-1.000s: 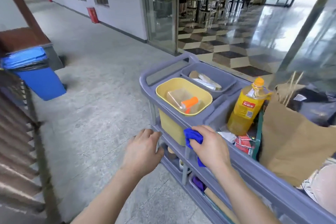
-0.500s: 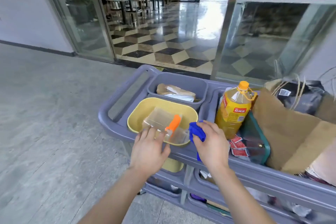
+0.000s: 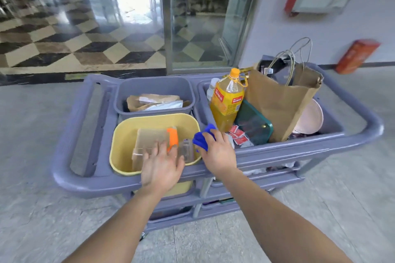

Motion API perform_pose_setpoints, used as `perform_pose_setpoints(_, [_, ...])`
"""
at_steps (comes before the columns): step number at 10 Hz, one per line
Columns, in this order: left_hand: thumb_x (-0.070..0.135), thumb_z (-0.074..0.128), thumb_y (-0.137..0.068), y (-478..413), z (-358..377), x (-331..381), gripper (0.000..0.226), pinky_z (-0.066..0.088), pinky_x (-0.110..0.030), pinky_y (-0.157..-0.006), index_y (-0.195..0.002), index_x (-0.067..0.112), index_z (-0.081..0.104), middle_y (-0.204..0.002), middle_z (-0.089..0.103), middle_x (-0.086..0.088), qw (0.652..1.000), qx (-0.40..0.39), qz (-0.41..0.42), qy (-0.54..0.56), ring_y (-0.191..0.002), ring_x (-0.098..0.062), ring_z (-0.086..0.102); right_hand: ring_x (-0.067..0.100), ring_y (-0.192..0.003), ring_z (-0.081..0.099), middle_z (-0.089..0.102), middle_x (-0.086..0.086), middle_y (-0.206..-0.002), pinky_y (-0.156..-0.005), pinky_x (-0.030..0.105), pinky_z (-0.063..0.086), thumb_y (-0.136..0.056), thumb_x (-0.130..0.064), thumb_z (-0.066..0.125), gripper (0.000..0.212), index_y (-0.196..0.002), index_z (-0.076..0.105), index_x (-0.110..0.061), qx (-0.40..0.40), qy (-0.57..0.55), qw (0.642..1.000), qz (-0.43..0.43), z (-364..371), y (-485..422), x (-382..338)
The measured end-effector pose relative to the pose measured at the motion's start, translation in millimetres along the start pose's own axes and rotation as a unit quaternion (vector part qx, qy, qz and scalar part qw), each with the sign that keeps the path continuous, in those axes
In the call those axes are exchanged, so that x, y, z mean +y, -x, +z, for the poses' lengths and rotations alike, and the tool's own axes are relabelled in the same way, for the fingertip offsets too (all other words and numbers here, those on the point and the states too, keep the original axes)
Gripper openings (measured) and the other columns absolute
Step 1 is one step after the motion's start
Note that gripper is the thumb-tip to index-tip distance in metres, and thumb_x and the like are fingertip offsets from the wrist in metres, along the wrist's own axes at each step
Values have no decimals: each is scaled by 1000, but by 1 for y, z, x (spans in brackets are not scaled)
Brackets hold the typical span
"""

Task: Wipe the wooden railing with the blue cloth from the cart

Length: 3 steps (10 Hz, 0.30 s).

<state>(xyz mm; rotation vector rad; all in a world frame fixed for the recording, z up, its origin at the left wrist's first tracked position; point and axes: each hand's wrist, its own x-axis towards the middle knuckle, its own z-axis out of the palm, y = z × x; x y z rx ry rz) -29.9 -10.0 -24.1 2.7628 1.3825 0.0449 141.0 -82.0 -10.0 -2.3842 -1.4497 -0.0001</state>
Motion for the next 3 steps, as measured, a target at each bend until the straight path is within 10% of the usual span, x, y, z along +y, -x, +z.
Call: perform_pose_setpoints(3, [45,44,-95,-6,-23,14,52,40,-58,-105,-140,21,50,-144,48,-14,998,43,34,39,-135,-35,43,27,-123,41,48,2,-137,-103,44,37,-84,-68,40,65,-130,47,-23,48,-45,998,13,-35,18,16])
